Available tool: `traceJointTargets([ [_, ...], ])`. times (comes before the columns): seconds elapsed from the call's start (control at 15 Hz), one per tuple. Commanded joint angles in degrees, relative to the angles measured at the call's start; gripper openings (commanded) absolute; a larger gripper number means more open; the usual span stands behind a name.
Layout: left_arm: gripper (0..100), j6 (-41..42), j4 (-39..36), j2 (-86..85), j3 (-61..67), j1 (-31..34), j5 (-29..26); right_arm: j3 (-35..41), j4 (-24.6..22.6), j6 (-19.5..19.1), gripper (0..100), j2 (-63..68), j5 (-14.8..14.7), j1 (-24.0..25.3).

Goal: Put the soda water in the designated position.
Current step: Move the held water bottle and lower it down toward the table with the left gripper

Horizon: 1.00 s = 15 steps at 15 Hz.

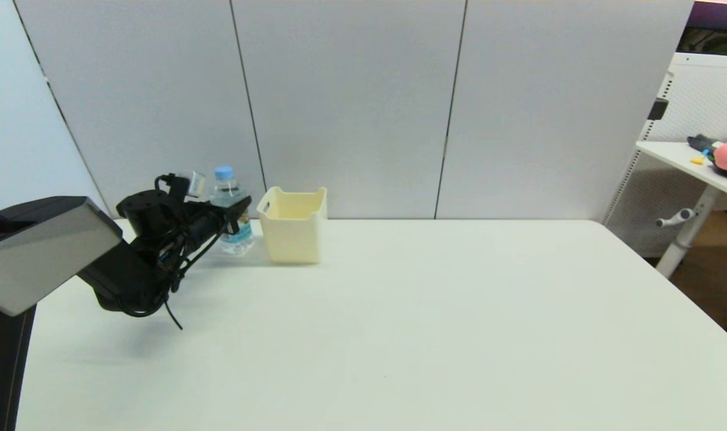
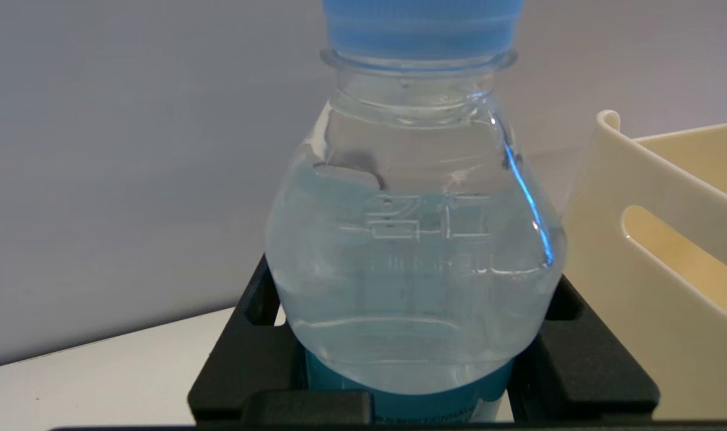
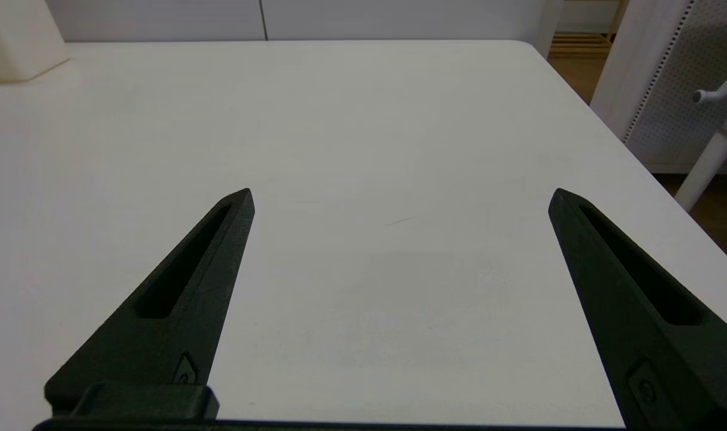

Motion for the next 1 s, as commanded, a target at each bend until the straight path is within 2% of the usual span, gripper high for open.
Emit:
traceJointTargets([
  [0.07,0,0.0,-0.35,-0.09,0.18,-0.06,-0.12,0.0,0.0,-0.01,100,0.07,0.02,0.0],
  [1.0,0,0.09,-0.44,-0.88,2.2,-0.06,-0.12,0.0,0.0,-0.01,100,0.07,0.02,0.0],
])
